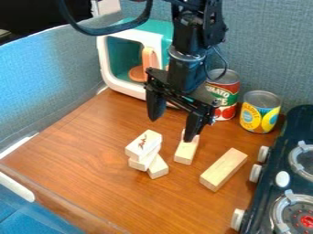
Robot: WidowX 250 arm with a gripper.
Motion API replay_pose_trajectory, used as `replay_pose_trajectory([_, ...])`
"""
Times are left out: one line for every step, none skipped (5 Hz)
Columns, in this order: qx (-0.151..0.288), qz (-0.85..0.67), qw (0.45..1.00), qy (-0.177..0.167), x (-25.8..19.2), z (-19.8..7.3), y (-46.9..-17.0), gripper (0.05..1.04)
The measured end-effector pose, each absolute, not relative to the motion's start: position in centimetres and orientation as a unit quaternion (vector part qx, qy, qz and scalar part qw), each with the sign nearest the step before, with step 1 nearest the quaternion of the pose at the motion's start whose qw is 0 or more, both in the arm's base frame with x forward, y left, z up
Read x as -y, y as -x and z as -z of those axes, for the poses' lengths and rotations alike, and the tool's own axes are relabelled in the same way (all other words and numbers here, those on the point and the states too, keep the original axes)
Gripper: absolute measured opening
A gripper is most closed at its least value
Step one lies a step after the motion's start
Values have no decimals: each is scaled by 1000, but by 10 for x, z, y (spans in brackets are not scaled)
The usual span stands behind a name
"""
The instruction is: Pick up the rectangle with the red mark and put it down on the rectangle in front of the stow
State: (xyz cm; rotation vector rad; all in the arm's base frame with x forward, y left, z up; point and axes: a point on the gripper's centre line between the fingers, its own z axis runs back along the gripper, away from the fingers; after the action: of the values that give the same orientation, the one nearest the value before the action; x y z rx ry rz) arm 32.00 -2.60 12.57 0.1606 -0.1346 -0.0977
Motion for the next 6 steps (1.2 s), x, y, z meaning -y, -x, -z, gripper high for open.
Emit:
replay_pose_trajectory([54, 49, 994, -79, 27, -117, -319, 1000])
replay_pose_trajectory([56, 46, 995, -62, 27, -110, -320, 1000])
replay_pose_trajectory([11, 9, 999, -51, 6, -82, -315, 1000])
replay_pose_trajectory([-11, -39, 999, -36, -15, -68, -310, 1000])
replay_pose_trajectory([-15, -65, 997, -32, -31, -61, -303, 1000])
replay_pose_trajectory([-19, -78, 996, -40, -37, -60, -301, 1000])
